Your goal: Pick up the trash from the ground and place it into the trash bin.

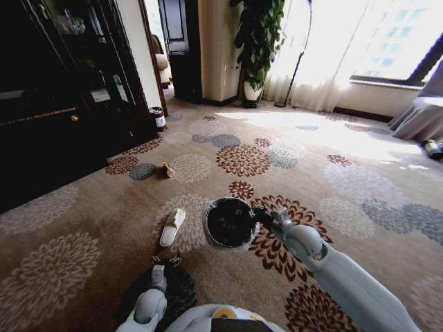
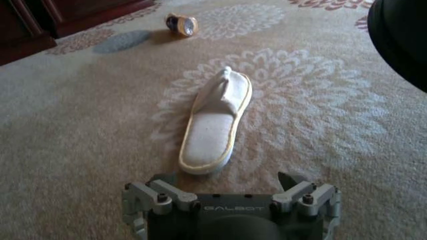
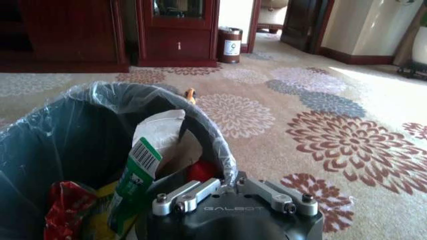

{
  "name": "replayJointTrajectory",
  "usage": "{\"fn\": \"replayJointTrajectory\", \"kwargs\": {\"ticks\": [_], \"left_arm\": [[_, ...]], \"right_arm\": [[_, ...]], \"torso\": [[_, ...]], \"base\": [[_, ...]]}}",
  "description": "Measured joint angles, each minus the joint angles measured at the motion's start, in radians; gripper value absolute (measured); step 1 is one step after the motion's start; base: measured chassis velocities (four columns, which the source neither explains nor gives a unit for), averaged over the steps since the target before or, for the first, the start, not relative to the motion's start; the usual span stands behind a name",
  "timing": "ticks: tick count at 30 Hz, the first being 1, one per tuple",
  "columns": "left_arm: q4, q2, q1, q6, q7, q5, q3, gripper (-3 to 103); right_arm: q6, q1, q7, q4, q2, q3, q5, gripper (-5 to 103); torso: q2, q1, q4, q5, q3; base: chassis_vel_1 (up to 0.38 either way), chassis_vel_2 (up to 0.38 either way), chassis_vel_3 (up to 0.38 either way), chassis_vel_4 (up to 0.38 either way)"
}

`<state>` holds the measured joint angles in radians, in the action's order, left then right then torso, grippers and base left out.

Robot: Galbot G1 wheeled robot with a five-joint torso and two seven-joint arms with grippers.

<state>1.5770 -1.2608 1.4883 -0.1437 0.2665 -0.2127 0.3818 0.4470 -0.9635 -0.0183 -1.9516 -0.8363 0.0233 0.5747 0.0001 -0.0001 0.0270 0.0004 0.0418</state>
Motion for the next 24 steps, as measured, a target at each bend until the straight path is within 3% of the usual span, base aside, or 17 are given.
{"fn": "replayJointTrajectory", "kwargs": {"ticks": [11,24], "left_arm": [[-0.024,0.004,-0.024,-0.073,-0.036,-0.030,-0.004,100],[-0.100,0.002,-0.045,-0.070,-0.042,-0.035,-0.001,100]], "right_arm": [[-0.005,-0.001,0.000,0.002,0.001,0.000,-0.002,1],[-0.010,0.000,0.000,-0.001,0.009,-0.004,-0.002,1]], "torso": [[0.000,0.000,-0.0005,-0.0003,0.000],[0.000,0.000,-0.0003,-0.0005,0.000]], "base": [[0.000,0.000,0.000,0.000],[0.000,0.000,0.000,0.000]]}}
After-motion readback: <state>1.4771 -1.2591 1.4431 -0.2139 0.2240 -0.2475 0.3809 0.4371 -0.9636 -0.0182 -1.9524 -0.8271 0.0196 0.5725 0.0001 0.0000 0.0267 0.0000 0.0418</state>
